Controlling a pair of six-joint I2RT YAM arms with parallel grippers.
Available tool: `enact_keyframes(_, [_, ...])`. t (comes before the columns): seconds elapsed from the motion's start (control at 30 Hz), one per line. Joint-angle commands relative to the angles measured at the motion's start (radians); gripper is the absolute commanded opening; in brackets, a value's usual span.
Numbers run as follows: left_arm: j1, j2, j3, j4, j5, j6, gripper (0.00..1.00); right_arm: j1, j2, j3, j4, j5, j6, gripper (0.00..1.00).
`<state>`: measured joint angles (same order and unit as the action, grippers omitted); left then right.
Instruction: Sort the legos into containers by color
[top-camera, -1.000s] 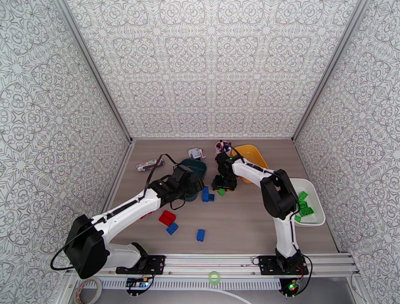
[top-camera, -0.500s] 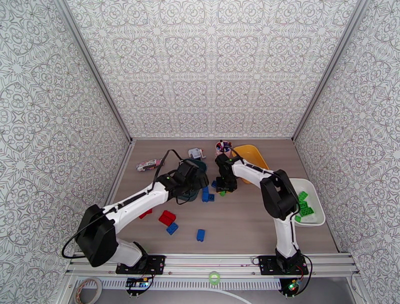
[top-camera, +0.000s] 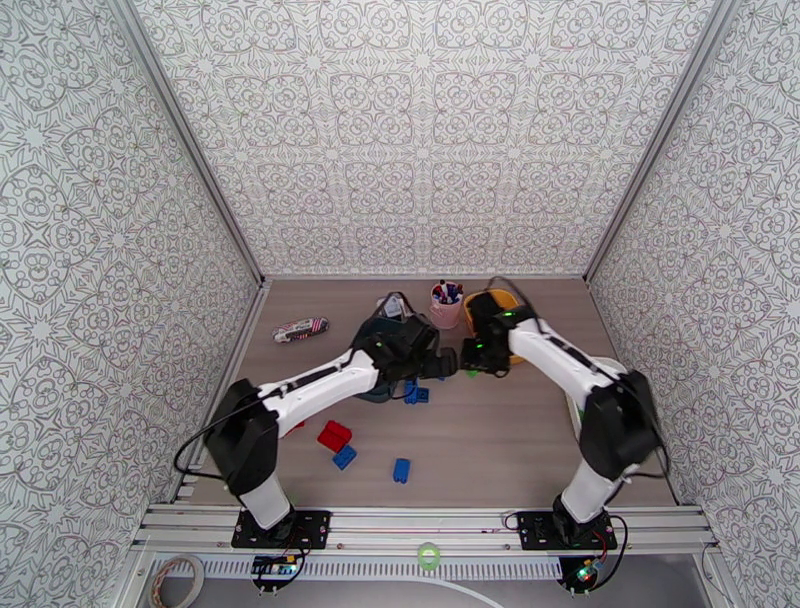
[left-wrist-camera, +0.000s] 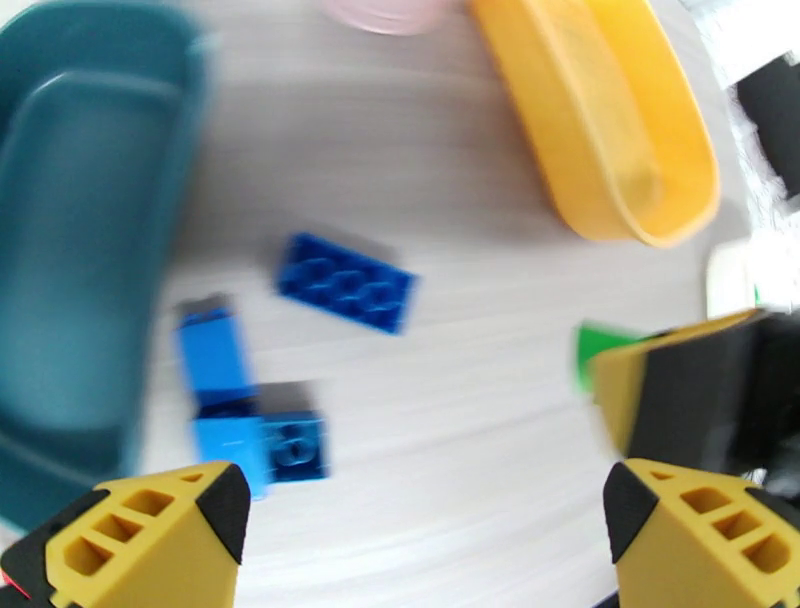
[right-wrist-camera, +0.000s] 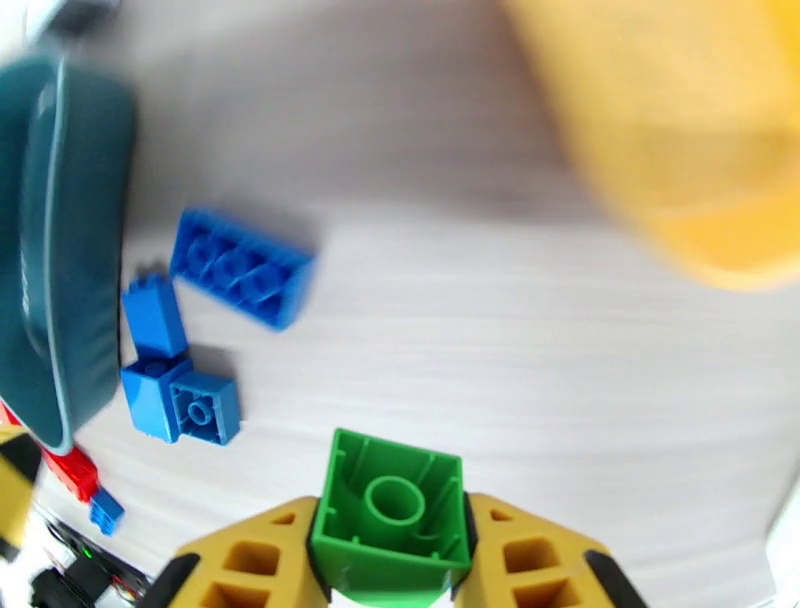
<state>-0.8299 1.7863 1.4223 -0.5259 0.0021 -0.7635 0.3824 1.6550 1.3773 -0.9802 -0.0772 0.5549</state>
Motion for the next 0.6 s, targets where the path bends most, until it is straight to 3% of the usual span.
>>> enact_keyframes(0.0, [-0.042, 0.076, 0.125, -0.002, 0.088, 0.105, 0.99, -0.095, -0.101, -0.051, -0.067, 0.061, 0.012, 0.27])
enact_keyframes(0.43, [-0.222, 0.421, 0.73, -0.284, 0.159, 0.371, 0.99, -0.561, -0.274, -0.143, -0.126, 0.062, -0.066, 0.27])
enact_keyframes(0.57, [-0.253, 0.469, 0.797, -0.295, 0.151, 0.402, 0.99, -0.682, -0.257, -0.167, -0.123, 0.041, -0.061, 0.25])
